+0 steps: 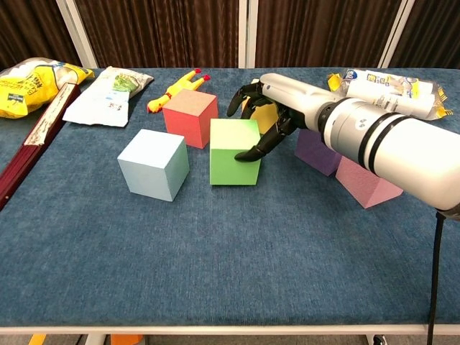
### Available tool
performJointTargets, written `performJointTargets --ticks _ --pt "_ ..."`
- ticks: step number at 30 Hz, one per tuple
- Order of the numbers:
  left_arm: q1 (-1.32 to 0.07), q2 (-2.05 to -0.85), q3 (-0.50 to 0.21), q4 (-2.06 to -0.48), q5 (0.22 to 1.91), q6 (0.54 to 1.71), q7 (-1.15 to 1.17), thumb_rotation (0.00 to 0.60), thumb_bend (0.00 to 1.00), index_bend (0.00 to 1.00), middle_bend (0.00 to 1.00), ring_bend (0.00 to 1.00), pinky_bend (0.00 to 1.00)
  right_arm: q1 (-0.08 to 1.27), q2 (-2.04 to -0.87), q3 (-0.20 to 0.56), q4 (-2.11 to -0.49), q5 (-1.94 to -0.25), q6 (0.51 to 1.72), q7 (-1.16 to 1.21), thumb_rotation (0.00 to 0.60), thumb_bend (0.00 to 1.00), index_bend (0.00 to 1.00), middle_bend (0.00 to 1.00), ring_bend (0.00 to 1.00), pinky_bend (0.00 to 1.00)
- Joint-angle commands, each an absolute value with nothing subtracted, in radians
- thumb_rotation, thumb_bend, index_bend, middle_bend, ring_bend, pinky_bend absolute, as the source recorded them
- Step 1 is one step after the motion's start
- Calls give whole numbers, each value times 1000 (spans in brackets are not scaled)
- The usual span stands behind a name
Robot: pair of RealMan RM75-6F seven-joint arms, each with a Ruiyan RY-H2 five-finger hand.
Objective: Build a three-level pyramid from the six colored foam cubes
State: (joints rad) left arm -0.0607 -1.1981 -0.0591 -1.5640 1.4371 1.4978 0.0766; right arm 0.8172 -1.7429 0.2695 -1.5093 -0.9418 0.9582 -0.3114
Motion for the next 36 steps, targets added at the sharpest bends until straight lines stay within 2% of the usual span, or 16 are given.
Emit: performJointTargets --ticks 1,9,12,18,30,36 --pt "-60 -1199 -59 -1563 1437 1499 74 600 0 203 185 90 116 825 -1750 274 -1509 -923 961 -329 600 98 263 378 113 54" --pt "-59 -1202 -58 -1560 1440 1500 68 600 0 203 185 91 116 833 -1756 267 -1515 -898 969 -363 600 93 196 309 94 28" --pt "-58 -1202 -57 -1560 1442 1502 65 600 0 203 185 90 116 832 -1752 261 -1527 -893 969 -369 600 93 142 264 73 3" --pt "-58 -1201 -57 -1560 1444 1503 62 600 0 203 185 90 116 825 -1727 246 -1569 -877 971 -387 600 91 80 250 60 0" --pt "-62 -1202 -58 -1559 1449 1502 65 600 0 203 185 91 116 816 -1692 246 -1600 -874 983 -376 600 92 65 244 56 0" --pt "-61 -1196 -59 -1563 1449 1502 67 600 0 203 185 91 116 800 -1626 243 -1606 -992 998 -327 600 97 63 211 49 0"
